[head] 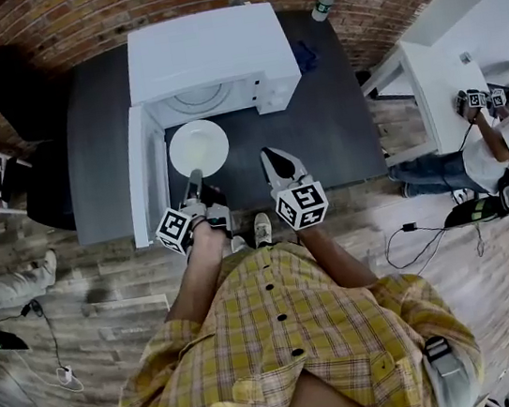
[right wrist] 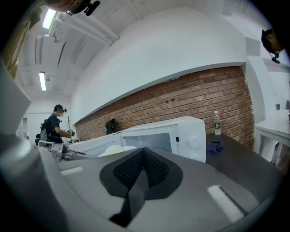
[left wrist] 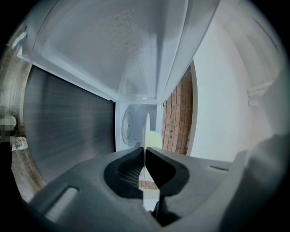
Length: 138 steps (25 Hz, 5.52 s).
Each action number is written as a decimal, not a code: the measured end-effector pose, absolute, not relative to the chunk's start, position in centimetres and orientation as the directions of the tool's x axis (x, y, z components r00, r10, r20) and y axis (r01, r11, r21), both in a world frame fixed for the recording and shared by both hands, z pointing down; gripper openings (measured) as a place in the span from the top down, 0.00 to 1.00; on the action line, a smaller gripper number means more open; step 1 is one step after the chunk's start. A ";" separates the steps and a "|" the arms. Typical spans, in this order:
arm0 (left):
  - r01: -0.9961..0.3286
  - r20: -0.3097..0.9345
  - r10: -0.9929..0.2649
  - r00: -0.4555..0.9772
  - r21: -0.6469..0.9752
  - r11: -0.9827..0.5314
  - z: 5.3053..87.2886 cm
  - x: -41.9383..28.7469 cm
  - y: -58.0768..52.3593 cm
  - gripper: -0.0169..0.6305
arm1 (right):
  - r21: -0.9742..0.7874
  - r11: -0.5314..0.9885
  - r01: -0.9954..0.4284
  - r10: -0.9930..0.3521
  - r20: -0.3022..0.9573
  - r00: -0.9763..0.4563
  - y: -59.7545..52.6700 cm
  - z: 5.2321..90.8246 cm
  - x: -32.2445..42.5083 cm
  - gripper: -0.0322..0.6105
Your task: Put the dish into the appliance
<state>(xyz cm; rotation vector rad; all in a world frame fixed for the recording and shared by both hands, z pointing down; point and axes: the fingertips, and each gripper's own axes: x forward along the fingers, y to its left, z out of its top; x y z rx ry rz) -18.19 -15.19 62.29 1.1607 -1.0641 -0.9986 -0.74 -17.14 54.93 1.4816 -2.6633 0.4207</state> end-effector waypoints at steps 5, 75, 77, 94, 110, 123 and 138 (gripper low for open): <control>0.050 0.126 -0.972 0.197 0.989 0.138 63.0 -17.8 -16.8 0.95 | -0.212 0.506 -0.836 -0.816 0.197 -0.543 -18.3 55.6 -0.3 0.95; -0.001 0.262 -0.960 0.101 0.965 0.264 73.3 -18.0 -34.2 0.95 | -0.211 0.530 -0.821 -0.784 0.246 -0.569 -26.3 57.9 1.0 0.95; 0.006 0.259 -0.961 0.096 0.965 0.261 73.4 -18.0 -34.5 0.95 | -0.213 0.529 -0.821 -0.785 0.246 -0.569 -26.4 58.0 1.0 0.95; 0.016 0.195 -0.977 0.087 0.980 0.197 74.3 -17.4 -35.8 0.95 | -0.214 0.529 -0.821 -0.778 0.264 -0.570 -26.5 58.2 1.1 0.95; 0.011 0.193 -0.978 0.080 0.981 0.195 74.3 -17.2 -36.6 0.95 | -0.214 0.528 -0.822 -0.777 0.269 -0.569 -26.5 58.4 1.4 0.95; -0.005 0.198 -0.976 0.096 0.980 0.198 74.6 -17.1 -37.1 0.95 | -0.214 0.524 -0.824 -0.779 0.270 -0.566 -26.4 58.6 1.9 0.95; 0.002 0.198 -0.975 0.102 0.980 0.200 74.3 -17.0 -36.6 0.87 | -0.216 0.529 -0.821 -0.780 0.258 -0.570 -26.2 58.2 2.3 0.95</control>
